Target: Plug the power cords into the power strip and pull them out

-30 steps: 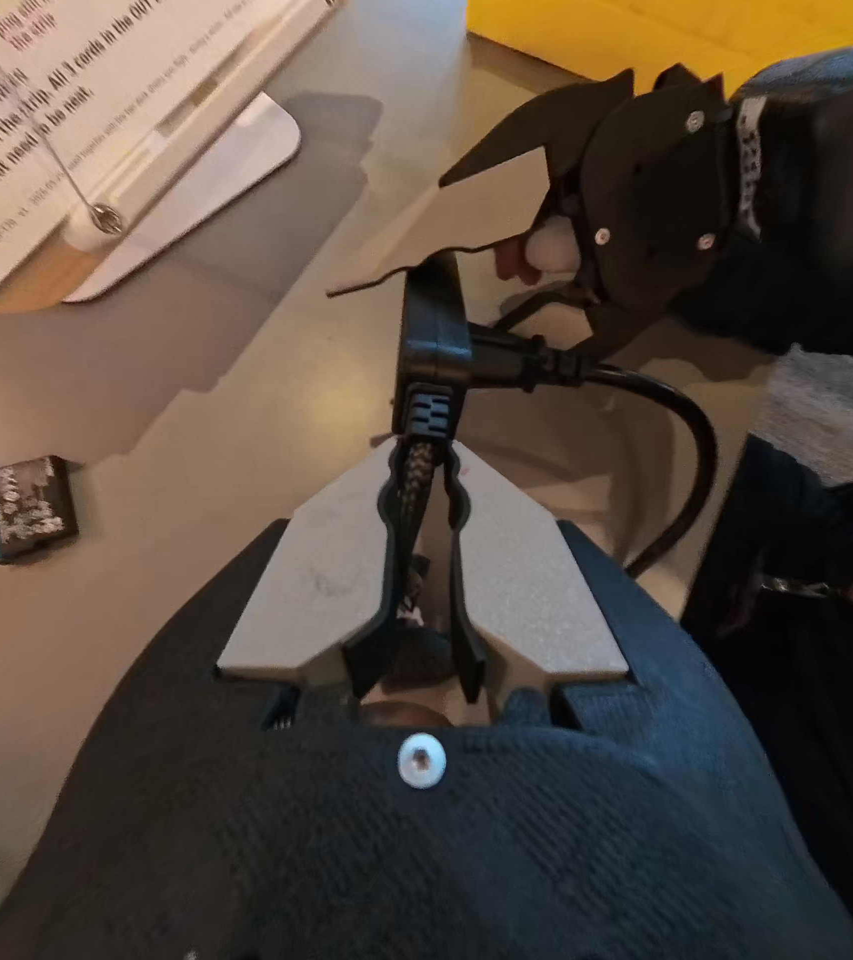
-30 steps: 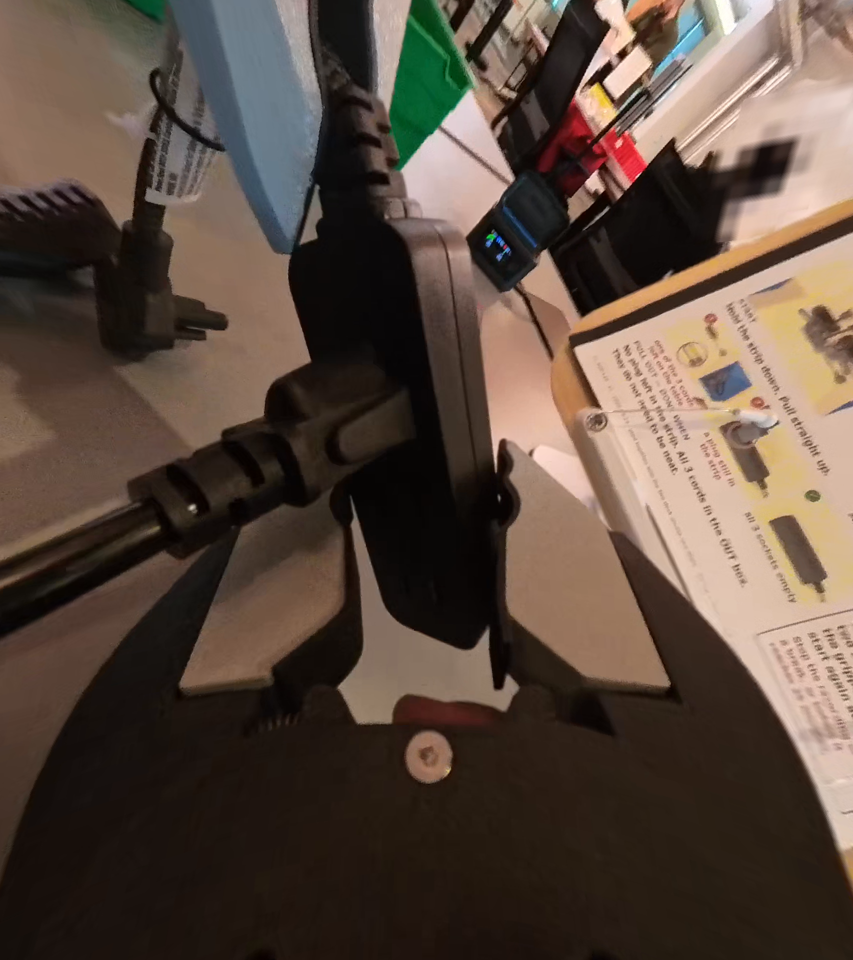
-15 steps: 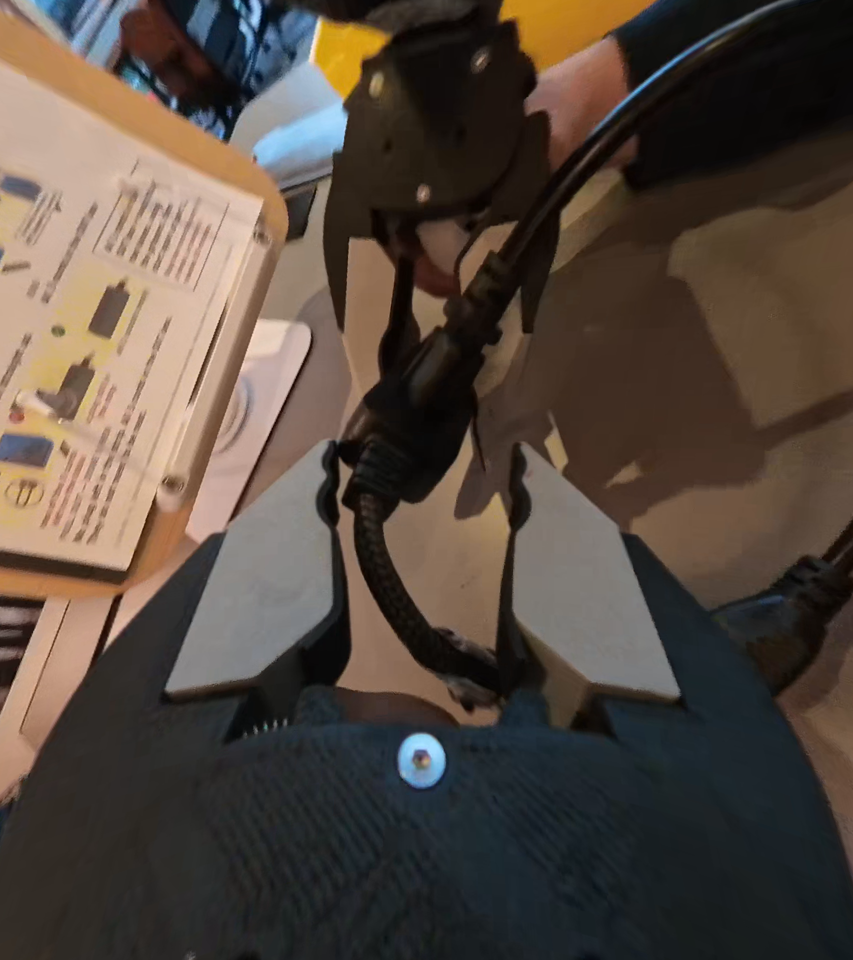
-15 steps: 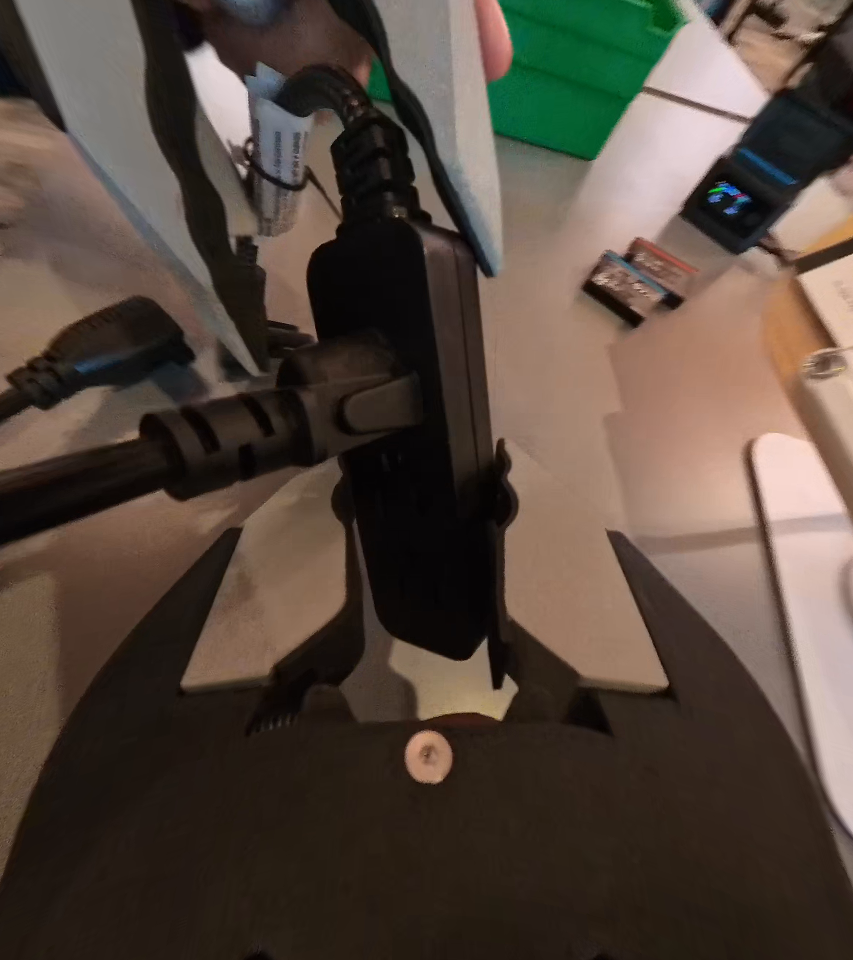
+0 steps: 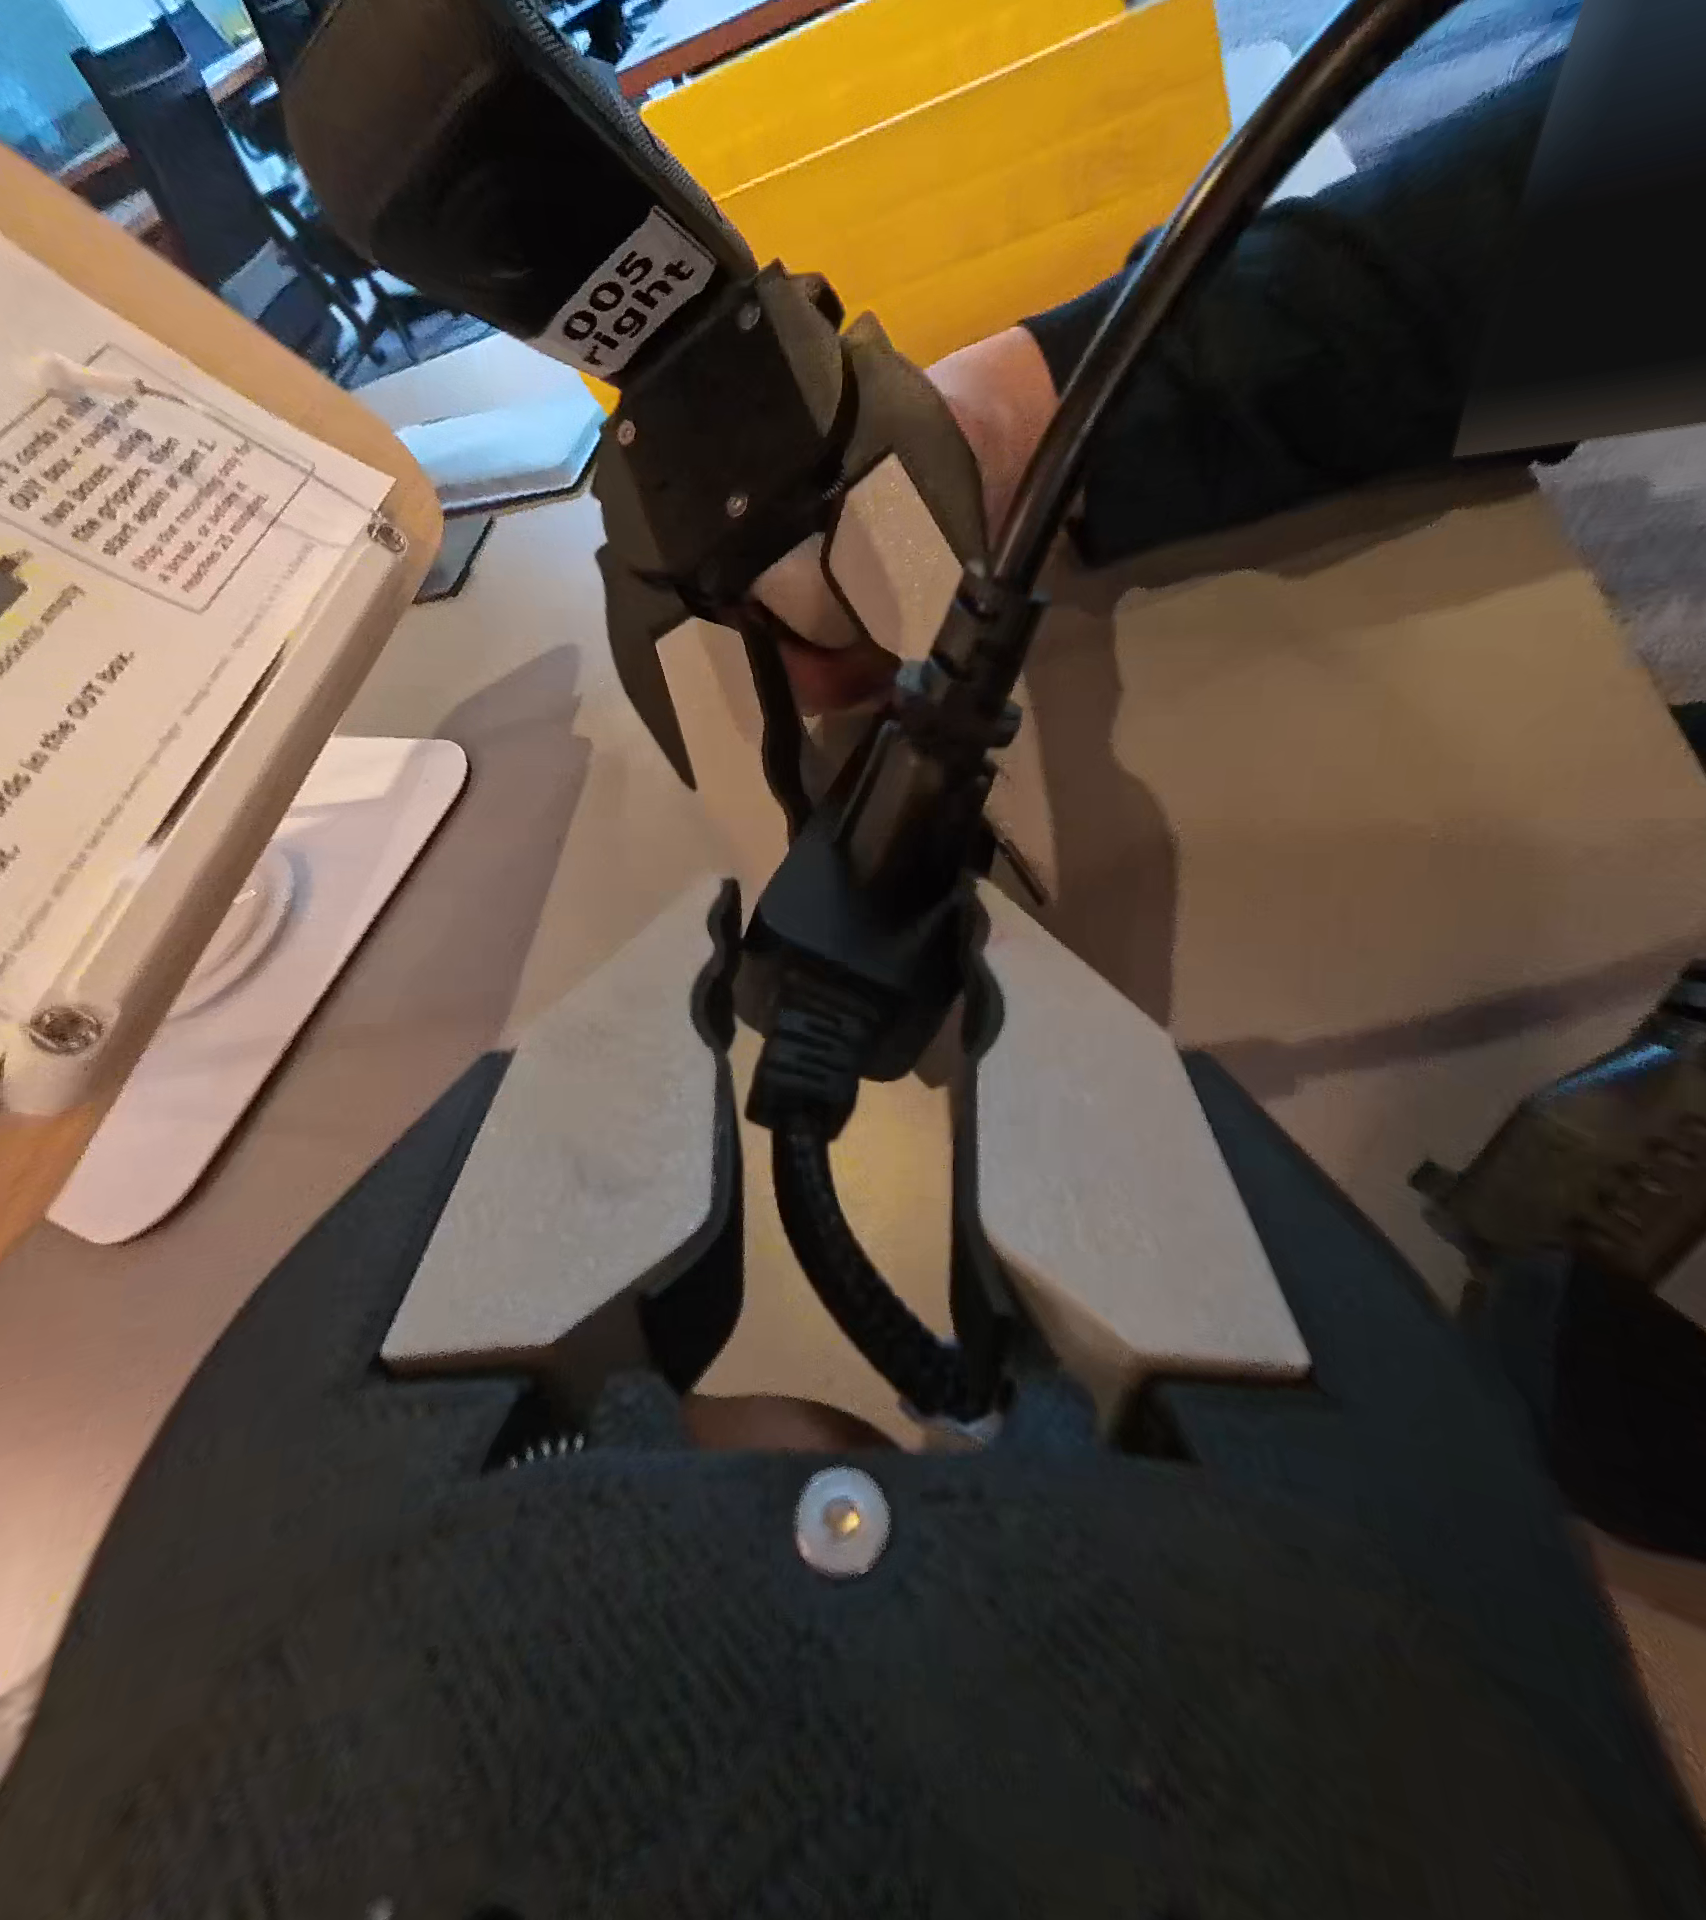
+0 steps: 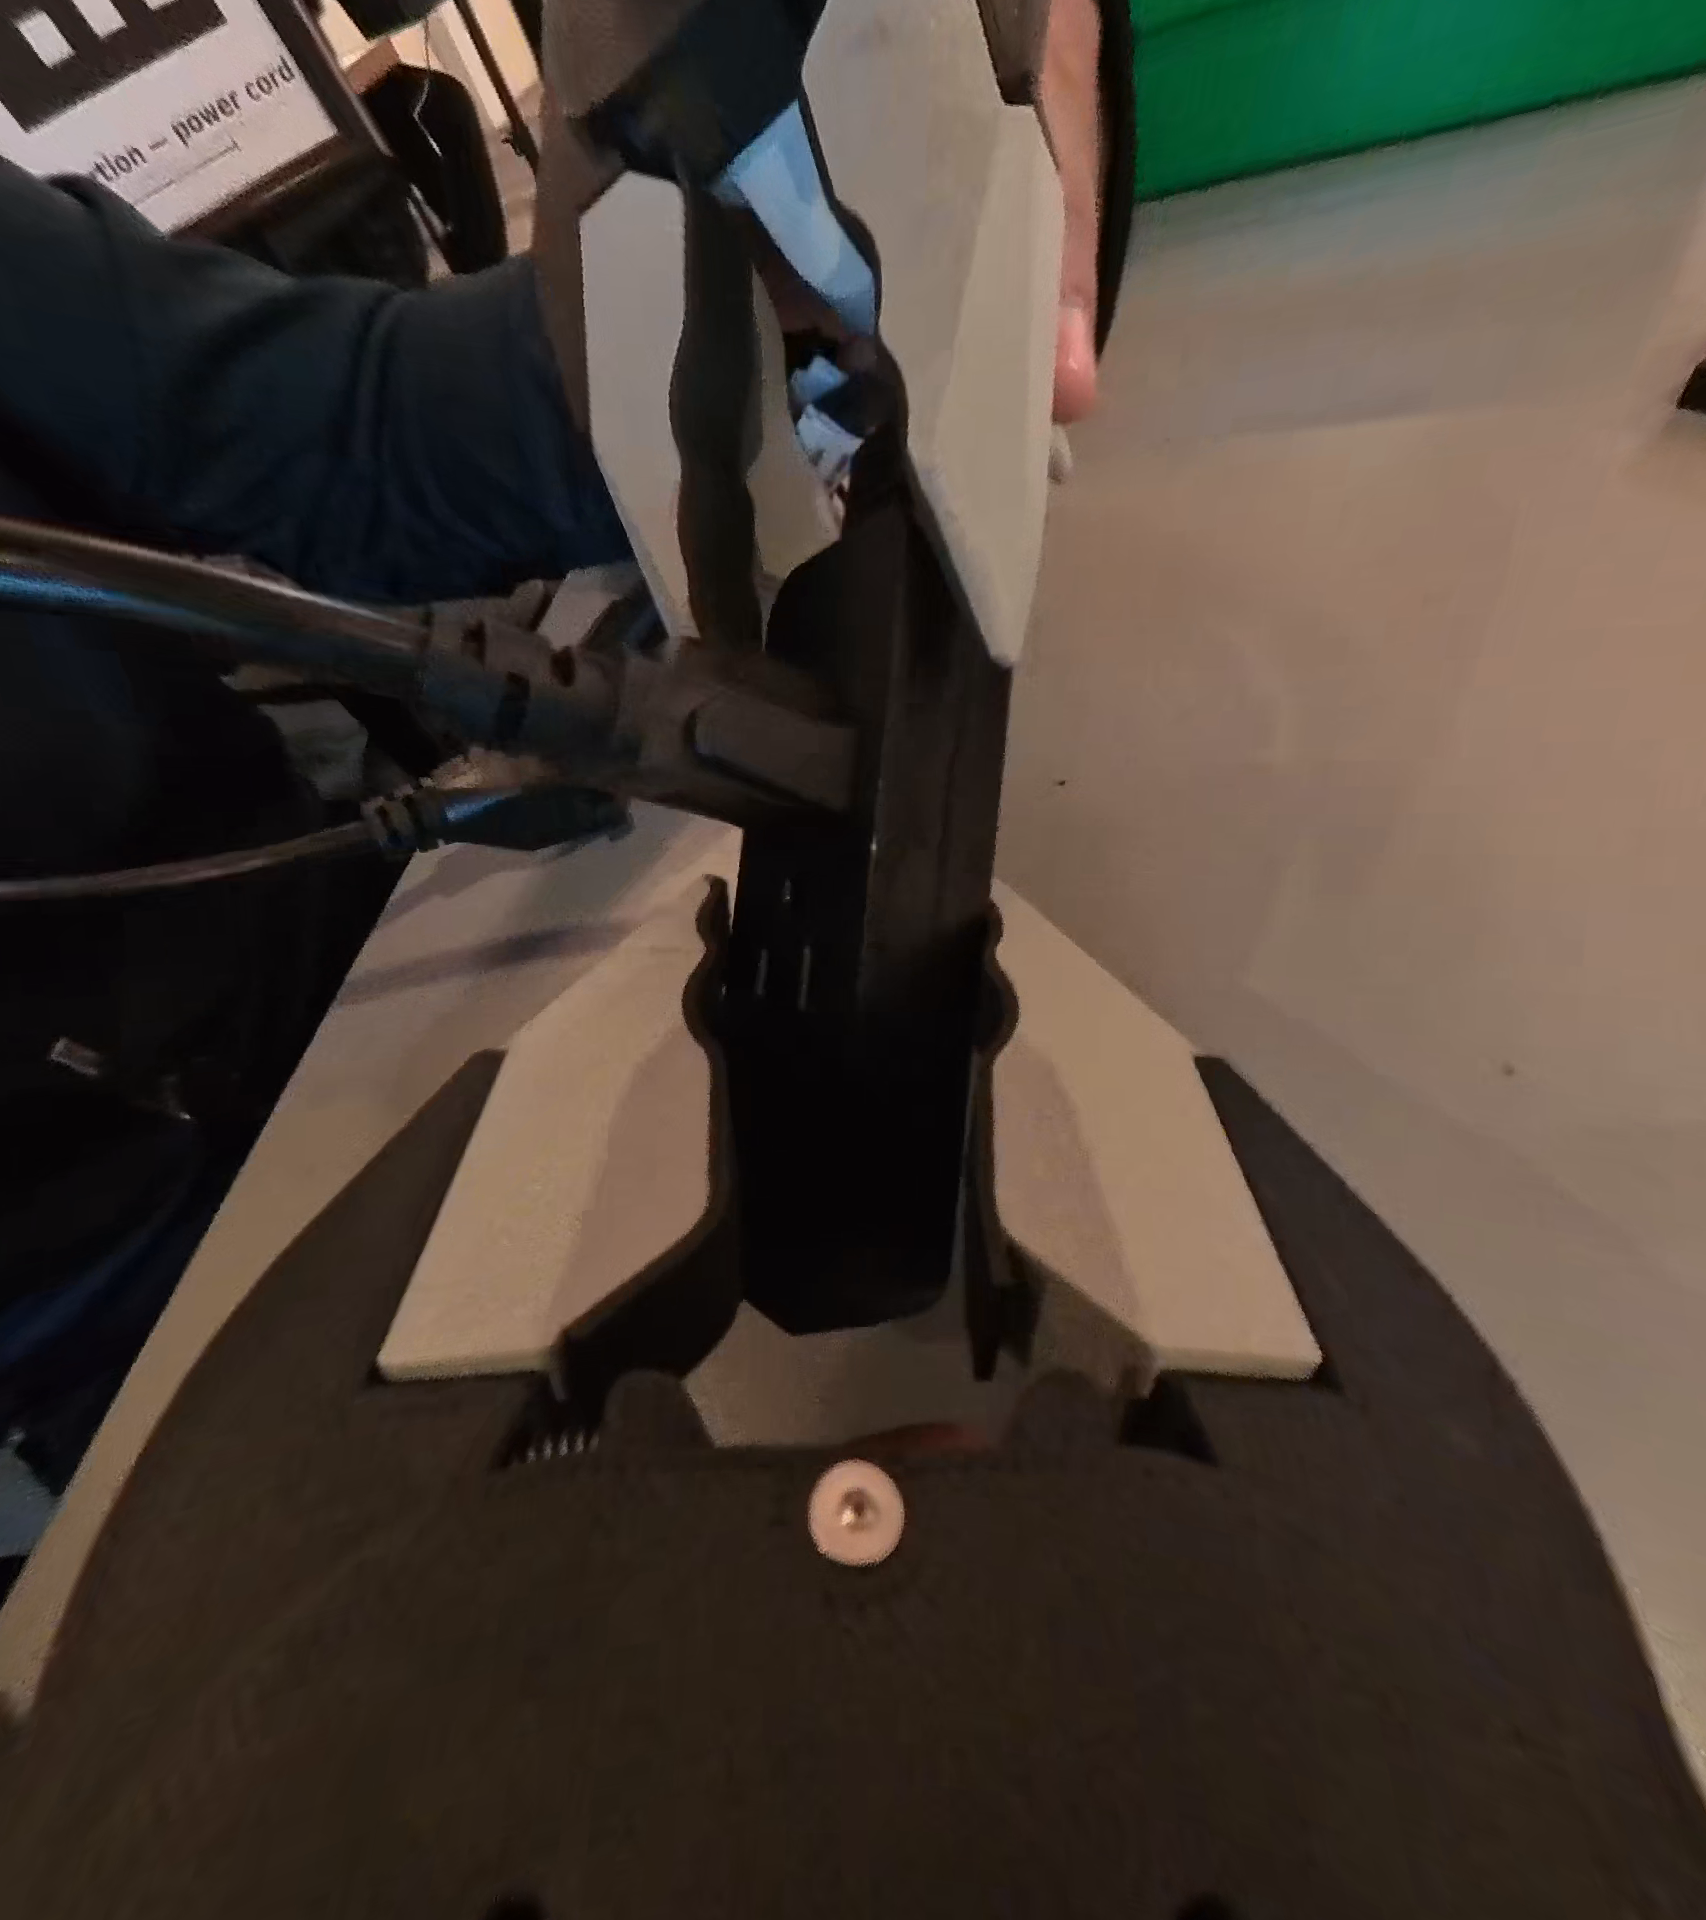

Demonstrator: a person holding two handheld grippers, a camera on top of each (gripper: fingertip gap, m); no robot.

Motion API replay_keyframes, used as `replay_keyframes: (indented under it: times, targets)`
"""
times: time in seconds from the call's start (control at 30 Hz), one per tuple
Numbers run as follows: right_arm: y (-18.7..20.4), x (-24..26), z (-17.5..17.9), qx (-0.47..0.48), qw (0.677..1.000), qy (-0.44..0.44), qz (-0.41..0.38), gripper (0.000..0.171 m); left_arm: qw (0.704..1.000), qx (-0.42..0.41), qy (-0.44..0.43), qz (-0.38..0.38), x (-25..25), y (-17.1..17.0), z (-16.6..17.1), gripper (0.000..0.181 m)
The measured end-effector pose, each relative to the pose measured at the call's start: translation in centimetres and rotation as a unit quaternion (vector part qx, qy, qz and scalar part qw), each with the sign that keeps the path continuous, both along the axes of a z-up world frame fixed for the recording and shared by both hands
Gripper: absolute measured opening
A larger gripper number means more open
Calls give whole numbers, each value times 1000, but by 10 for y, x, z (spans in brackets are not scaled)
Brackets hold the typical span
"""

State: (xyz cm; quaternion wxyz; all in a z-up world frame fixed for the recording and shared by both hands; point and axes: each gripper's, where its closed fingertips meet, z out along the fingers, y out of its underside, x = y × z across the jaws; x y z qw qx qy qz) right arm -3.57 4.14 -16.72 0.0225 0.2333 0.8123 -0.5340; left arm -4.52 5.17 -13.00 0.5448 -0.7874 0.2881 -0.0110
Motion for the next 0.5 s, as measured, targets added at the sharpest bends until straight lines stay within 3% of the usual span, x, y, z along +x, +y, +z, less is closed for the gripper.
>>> replay_keyframes:
  times: [0.13, 0.23, 0.33, 0.5]
  targets:
    - [1, -1, 2, -11, 1000, -10, 0, 43, 1000, -3, -2, 12, -2, -1, -2, 43]
    - [2, 1, 13, -52, 999, -9, 4, 41, 999, -23, 19, 23, -5, -2, -11, 57]
    - [3, 6, 27, -116, 992, -41, 26, 28, 1000, -12, 19, 20, -2, 2, -10, 53]
    - [3, 5, 21, -91, 995, -33, 19, 27, 999, 4, 34, 7, 3, 5, -8, 49]
